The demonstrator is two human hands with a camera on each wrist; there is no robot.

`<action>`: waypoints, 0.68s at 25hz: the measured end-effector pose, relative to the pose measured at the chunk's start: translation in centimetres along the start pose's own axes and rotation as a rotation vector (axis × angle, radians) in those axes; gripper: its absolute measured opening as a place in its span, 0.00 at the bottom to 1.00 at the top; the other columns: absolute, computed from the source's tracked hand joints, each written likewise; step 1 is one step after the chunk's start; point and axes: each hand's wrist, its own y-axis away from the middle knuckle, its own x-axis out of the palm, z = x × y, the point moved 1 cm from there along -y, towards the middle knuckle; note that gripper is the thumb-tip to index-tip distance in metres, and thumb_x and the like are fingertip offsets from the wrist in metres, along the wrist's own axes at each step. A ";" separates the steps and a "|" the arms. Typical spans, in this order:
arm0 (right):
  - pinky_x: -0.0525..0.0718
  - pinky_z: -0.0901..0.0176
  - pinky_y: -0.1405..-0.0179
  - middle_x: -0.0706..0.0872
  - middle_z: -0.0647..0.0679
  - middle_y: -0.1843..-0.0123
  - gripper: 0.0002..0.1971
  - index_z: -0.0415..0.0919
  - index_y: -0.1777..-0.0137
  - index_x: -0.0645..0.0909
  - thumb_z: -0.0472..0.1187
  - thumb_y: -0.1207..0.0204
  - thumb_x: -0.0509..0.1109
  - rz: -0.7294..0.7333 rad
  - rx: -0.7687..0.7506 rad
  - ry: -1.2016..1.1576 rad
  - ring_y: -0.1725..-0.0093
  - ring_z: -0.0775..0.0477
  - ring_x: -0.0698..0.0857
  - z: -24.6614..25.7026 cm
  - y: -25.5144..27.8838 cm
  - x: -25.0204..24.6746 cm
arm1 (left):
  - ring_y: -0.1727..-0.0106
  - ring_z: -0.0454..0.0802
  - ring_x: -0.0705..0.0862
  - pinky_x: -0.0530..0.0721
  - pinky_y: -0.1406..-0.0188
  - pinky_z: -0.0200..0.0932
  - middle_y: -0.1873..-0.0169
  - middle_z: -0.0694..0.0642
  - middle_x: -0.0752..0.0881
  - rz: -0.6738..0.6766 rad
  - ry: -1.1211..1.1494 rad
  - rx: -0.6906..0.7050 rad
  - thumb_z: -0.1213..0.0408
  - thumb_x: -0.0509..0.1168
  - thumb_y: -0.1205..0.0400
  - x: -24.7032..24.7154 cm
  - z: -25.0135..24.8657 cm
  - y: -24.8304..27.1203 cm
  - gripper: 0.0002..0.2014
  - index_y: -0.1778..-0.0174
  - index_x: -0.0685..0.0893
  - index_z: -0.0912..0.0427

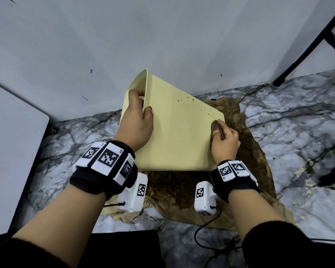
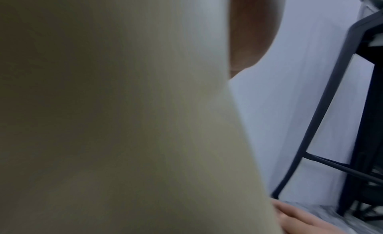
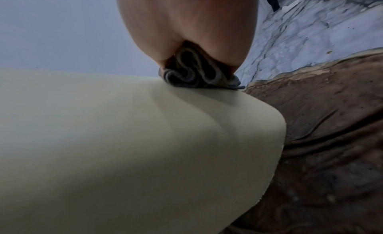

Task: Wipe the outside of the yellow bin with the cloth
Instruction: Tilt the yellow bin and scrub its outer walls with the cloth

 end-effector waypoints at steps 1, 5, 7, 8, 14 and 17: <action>0.62 0.56 0.30 0.72 0.43 0.30 0.17 0.53 0.33 0.76 0.40 0.20 0.59 -0.005 -0.002 -0.005 0.30 0.37 0.65 0.0 0.0 0.0 | 0.56 0.56 0.79 0.77 0.56 0.49 0.47 0.57 0.79 0.008 0.014 -0.004 0.72 0.50 0.20 0.1 -0.2 -0.1 0.12 0.42 0.62 0.58; 0.62 0.58 0.32 0.73 0.43 0.30 0.17 0.52 0.34 0.77 0.40 0.20 0.60 -0.036 -0.025 -0.015 0.31 0.37 0.66 -0.2 0.5 0.0 | 0.61 0.52 0.76 0.71 0.69 0.42 0.45 0.65 0.80 -0.026 0.029 -0.035 0.76 0.48 0.23 0.3 -0.5 -0.2 0.12 0.49 0.57 0.57; 0.62 0.59 0.34 0.74 0.43 0.31 0.16 0.51 0.34 0.77 0.40 0.20 0.60 -0.050 -0.032 -0.022 0.32 0.37 0.66 -0.3 0.6 0.0 | 0.60 0.51 0.77 0.69 0.70 0.41 0.44 0.61 0.81 -0.042 0.031 -0.025 0.74 0.49 0.21 0.5 -0.6 0.1 0.12 0.44 0.60 0.58; 0.62 0.60 0.34 0.74 0.43 0.31 0.16 0.51 0.34 0.77 0.39 0.20 0.60 -0.055 -0.034 -0.026 0.32 0.37 0.66 -0.3 0.7 0.1 | 0.57 0.50 0.77 0.68 0.68 0.40 0.44 0.56 0.81 -0.044 0.022 -0.018 0.72 0.50 0.19 0.6 -0.8 0.2 0.13 0.39 0.62 0.59; 0.59 0.71 0.42 0.75 0.43 0.32 0.16 0.50 0.35 0.78 0.39 0.21 0.61 -0.072 -0.047 -0.045 0.33 0.38 0.67 0.0 1.0 0.1 | 0.57 0.54 0.80 0.70 0.63 0.41 0.53 0.53 0.83 -0.138 0.010 -0.040 0.63 0.53 0.16 0.6 -0.8 0.2 0.12 0.37 0.66 0.57; 0.56 0.76 0.46 0.75 0.43 0.34 0.16 0.49 0.35 0.78 0.38 0.21 0.61 -0.043 -0.113 -0.069 0.35 0.39 0.67 1.3 1.5 0.8 | 0.61 0.55 0.81 0.72 0.66 0.43 0.65 0.51 0.83 -0.175 0.071 -0.027 0.64 0.53 0.17 0.5 -0.7 0.2 0.09 0.41 0.69 0.54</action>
